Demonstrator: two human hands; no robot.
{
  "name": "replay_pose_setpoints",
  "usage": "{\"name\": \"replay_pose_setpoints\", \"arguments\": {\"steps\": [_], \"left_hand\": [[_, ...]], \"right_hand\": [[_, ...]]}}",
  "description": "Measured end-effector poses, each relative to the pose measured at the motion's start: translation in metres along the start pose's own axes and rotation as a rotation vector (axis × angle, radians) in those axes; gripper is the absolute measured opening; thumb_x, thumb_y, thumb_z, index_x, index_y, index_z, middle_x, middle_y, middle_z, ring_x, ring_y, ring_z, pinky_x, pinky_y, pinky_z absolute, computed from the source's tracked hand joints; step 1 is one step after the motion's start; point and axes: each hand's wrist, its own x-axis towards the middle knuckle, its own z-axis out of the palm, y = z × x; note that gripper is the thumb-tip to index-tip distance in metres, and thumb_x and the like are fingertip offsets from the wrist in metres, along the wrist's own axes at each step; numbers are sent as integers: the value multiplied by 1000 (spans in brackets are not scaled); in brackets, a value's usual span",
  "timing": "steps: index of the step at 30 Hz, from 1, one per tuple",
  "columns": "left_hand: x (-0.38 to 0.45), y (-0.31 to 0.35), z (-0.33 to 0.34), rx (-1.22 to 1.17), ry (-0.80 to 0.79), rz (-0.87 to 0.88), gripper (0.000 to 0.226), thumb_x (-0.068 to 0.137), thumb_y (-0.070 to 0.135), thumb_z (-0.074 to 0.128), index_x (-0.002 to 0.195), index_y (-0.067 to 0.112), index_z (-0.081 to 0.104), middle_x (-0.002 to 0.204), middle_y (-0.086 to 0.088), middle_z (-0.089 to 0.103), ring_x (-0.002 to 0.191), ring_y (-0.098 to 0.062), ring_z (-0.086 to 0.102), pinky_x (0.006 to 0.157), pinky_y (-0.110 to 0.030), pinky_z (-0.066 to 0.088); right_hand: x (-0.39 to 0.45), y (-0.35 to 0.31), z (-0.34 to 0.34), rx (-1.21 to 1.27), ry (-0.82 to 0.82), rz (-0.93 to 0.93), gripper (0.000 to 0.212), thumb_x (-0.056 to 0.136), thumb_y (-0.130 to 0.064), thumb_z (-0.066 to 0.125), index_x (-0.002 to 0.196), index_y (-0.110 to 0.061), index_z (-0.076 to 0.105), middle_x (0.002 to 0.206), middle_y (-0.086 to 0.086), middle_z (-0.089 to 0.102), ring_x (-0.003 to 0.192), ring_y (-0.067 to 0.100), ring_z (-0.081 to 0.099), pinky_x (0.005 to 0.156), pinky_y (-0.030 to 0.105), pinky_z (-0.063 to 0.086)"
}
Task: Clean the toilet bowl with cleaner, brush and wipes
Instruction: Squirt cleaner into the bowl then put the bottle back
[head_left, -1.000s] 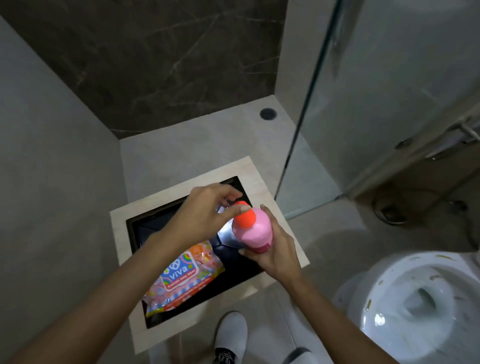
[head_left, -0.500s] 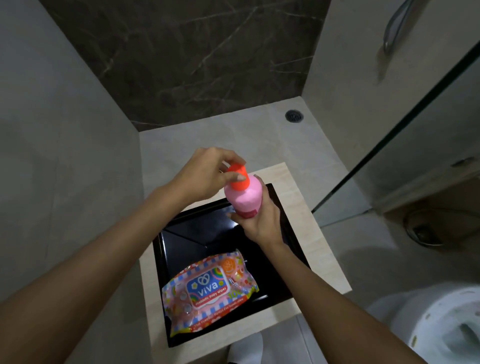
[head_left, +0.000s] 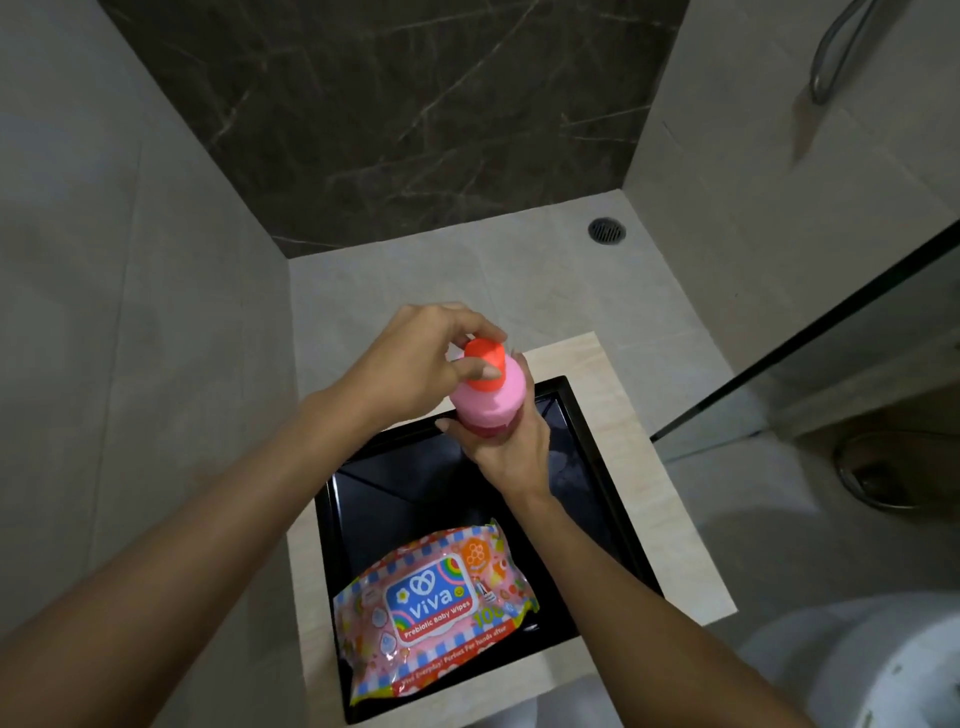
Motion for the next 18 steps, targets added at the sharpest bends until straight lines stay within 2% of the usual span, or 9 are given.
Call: {"name": "replay_pose_setpoints", "arguments": {"steps": [3,8,11,14,18], "left_hand": [[-2,3,2,68,-15,48,33,78,23,76,110,23,70,103,14,62,90,-3,53,75,-5,35],[-6,8,3,140,-31,76,35,80,18,74,114,21,68,111,8,65,95,-3,52,75,-3,30],[-8,15,2,175,-65,64,38,83,13,71,120,18,65,122,4,63,111,-13,56,86,-11,33],[-11,27,2,243,-95,53,51,89,24,65,138,19,50,145,2,45,133,-16,40,105,-21,28],[-12,42,10,386,-83,37,62,96,43,48,149,15,29,156,-2,25,143,-17,22,114,-31,17]], "right_hand": [[1,3,-8,-81,-42,2,113,53,-60,84,145,-42,21,130,-7,57,117,14,57,92,35,53],[4,4,-20,-210,-96,-93,109,52,-66,78,143,-28,33,137,-5,51,127,15,49,102,42,44],[4,-3,-33,-409,-159,-165,112,58,-65,75,149,-21,25,150,1,37,140,18,32,113,48,29],[2,-9,-51,-648,-280,-193,115,69,-66,69,154,-20,5,161,3,8,148,17,4,120,44,8],[0,-15,-80,-841,-340,-204,106,80,-62,59,154,-18,-2,161,5,-2,148,20,-3,118,44,3]]}}
